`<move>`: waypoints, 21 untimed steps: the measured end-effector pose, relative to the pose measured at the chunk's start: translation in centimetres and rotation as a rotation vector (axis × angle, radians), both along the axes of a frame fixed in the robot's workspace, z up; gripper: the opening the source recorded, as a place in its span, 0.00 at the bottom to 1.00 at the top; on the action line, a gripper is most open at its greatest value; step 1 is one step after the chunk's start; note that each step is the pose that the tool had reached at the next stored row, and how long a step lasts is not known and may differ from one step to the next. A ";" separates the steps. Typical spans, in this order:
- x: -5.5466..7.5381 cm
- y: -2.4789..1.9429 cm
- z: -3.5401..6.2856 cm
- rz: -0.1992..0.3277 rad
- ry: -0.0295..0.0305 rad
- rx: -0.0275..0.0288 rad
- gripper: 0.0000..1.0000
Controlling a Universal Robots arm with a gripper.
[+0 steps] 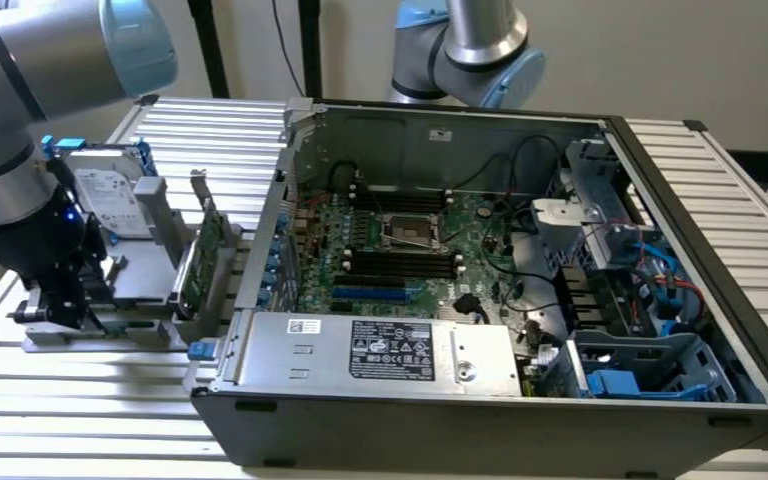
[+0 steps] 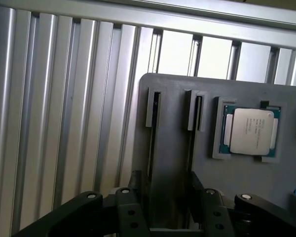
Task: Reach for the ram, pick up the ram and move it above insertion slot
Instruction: 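Pick up the ram and move it above insertion slot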
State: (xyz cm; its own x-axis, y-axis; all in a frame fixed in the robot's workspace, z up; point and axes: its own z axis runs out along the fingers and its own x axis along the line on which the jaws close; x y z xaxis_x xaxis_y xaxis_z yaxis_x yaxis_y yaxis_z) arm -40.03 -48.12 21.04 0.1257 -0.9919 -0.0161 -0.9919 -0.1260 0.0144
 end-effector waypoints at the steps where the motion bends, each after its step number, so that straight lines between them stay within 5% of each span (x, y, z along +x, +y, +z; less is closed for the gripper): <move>1: 0.0 -0.04 -0.10 0.000 0.0001 -0.0001 0.48; 21: 0.2 -0.68 -0.45 0.000 0.0023 -0.0016 0.48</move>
State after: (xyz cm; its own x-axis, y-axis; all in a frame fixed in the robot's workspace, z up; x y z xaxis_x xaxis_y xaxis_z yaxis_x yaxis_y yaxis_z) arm -39.78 -48.81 20.59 0.1257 -0.9920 -0.0148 -0.9919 -0.1260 0.0169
